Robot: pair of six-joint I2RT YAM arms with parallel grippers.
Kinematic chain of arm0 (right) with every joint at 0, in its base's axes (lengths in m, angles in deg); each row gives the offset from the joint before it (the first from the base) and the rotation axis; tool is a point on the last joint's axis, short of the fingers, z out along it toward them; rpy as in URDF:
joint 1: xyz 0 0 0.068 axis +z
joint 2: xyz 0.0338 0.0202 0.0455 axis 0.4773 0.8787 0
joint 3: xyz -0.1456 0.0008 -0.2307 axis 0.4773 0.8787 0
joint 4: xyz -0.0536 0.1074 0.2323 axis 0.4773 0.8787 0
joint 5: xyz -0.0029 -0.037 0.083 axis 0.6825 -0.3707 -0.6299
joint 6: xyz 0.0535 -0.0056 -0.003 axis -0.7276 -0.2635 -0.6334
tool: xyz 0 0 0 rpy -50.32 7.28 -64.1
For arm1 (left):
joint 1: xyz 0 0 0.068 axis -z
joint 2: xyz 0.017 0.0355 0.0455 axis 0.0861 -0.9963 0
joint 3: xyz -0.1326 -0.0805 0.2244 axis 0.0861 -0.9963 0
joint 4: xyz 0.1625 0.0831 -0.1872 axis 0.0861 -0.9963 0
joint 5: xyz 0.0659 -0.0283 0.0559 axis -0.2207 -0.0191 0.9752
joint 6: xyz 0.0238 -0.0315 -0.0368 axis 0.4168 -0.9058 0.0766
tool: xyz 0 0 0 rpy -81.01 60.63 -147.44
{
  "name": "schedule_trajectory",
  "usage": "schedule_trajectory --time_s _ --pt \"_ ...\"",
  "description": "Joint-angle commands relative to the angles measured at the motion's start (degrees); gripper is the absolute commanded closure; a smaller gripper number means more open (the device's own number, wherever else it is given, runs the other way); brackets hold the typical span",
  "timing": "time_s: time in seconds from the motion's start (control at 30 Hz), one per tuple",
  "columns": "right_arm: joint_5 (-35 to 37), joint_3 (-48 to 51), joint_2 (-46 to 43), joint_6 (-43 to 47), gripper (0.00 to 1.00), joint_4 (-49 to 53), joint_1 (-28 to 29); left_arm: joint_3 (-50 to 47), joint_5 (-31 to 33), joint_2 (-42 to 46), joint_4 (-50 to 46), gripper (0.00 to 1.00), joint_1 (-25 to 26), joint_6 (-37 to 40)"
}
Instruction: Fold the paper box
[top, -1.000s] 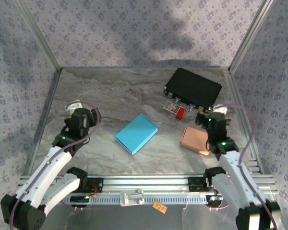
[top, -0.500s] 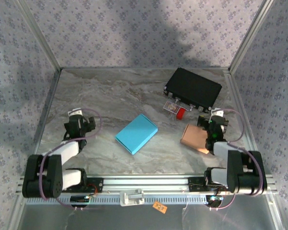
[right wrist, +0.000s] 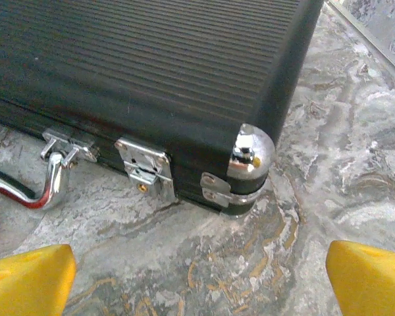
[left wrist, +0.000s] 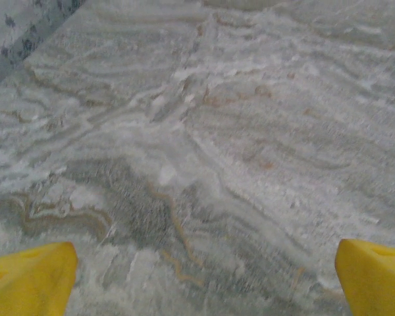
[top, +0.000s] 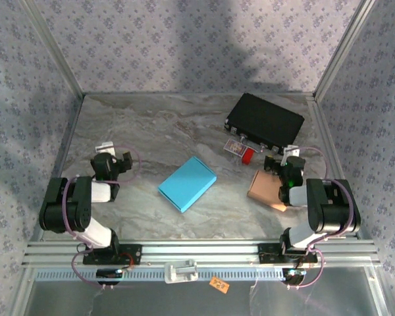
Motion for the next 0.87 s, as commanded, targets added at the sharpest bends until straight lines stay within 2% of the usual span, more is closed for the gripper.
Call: schedule_trajectory --time_s 0.0,0.07,0.77,0.83 --pt "2.75 -3.35 0.02 0.6 0.01 -0.39 0.57 1.68 -1.16 0.66 1.29 0.0 -0.23 0.3" --pt "7.04 -4.9 0.4 0.96 0.01 2.41 2.27 1.5 -1.14 0.47 1.96 0.0 -0.26 0.45" --pt "7.43 -4.6 0.48 1.17 0.01 1.56 2.45 1.55 -0.94 0.53 2.02 0.0 -0.19 0.44" --pt "13.77 -1.61 0.15 1.78 0.01 -4.3 5.18 1.04 -0.69 0.58 2.87 0.0 -0.26 0.36"
